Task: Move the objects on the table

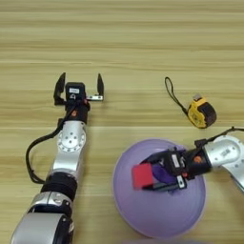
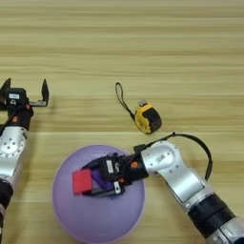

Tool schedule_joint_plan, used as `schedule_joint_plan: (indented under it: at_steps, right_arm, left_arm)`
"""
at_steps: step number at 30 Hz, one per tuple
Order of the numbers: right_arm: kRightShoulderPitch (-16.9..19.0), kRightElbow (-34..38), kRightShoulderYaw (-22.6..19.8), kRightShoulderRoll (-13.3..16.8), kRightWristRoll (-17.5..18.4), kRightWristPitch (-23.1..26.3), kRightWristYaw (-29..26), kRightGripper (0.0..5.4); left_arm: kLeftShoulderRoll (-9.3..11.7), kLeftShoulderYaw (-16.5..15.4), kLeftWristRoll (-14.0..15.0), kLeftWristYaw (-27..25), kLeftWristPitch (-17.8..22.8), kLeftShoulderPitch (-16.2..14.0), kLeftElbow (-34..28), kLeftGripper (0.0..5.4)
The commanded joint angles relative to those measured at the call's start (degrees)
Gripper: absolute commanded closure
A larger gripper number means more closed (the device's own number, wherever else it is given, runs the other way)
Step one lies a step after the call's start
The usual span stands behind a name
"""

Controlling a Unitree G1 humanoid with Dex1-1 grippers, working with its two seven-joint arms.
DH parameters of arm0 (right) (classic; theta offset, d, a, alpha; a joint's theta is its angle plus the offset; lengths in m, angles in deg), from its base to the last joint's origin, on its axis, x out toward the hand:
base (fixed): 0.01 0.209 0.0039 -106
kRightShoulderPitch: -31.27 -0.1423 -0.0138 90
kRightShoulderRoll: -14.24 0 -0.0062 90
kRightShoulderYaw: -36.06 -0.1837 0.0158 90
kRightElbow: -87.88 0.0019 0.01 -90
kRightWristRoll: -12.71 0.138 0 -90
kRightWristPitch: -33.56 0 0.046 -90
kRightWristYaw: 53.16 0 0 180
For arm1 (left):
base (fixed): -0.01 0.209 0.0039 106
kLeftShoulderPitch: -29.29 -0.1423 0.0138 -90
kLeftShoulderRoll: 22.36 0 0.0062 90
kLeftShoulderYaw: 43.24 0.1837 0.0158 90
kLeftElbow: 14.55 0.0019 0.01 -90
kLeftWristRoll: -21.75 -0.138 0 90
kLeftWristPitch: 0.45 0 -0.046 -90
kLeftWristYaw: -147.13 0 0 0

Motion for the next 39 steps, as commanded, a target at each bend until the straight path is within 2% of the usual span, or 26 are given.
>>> schedule_joint_plan:
  at_steps: [1,14,15,30,39]
  right_arm:
    - [-1.4,-2.2,-0.3,-0.5,-2.1,-1.0,1.9,3.03]
    - [-1.2,-3.8,0.8,-0.6,-4.3,-1.7,2.8,3.03]
    - [-1.2,-3.8,0.8,-0.6,-4.4,-1.6,2.8,2.74]
    - [-1.9,-3.8,-0.3,-1.0,-3.9,-1.6,3.6,1.18]
    - [-2.2,-1.1,-2.9,-1.6,-1.1,-0.4,4.3,0.13]
  left_arm:
    - [-0.2,0.3,-0.8,0.4,0.1,0.0,0.0,0.0]
    - [-0.1,0.3,-0.8,0.3,0.0,-0.1,-0.2,0.0]
    - [-0.1,0.3,-0.8,0.3,0.0,-0.1,-0.2,0.0]
    - [-0.1,0.3,-0.8,0.4,-0.1,0.0,0.2,0.0]
    - [-0.1,0.3,-0.8,0.5,-0.2,0.2,0.5,0.0]
